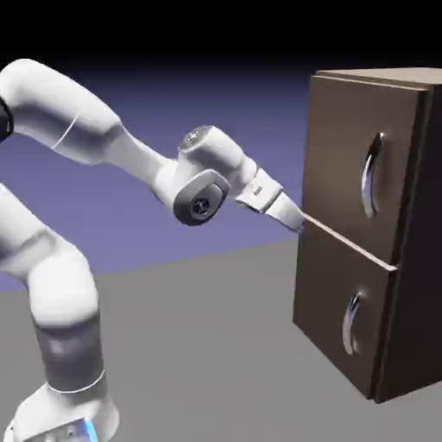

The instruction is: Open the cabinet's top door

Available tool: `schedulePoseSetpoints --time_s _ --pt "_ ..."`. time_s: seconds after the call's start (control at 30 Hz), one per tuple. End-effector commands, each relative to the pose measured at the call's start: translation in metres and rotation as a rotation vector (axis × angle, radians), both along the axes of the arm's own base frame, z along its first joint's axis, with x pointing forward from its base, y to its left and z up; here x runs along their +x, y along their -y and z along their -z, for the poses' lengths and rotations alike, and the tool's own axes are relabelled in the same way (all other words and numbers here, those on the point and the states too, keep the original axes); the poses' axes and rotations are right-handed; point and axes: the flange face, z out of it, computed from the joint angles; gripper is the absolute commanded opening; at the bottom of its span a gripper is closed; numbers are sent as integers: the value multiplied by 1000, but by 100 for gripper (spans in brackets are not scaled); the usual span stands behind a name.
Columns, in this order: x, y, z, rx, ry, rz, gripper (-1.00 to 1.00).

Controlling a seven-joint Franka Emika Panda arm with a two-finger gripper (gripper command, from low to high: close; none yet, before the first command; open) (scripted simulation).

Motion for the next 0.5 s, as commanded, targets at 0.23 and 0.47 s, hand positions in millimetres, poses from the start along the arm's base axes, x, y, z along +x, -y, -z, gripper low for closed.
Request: schedulePoseSetpoints --time_s 0.23,0.47 --pt "-3 -12 -45 -314 112 -287 0" --pt "-11 -15 -77 -606 209 -498 0"
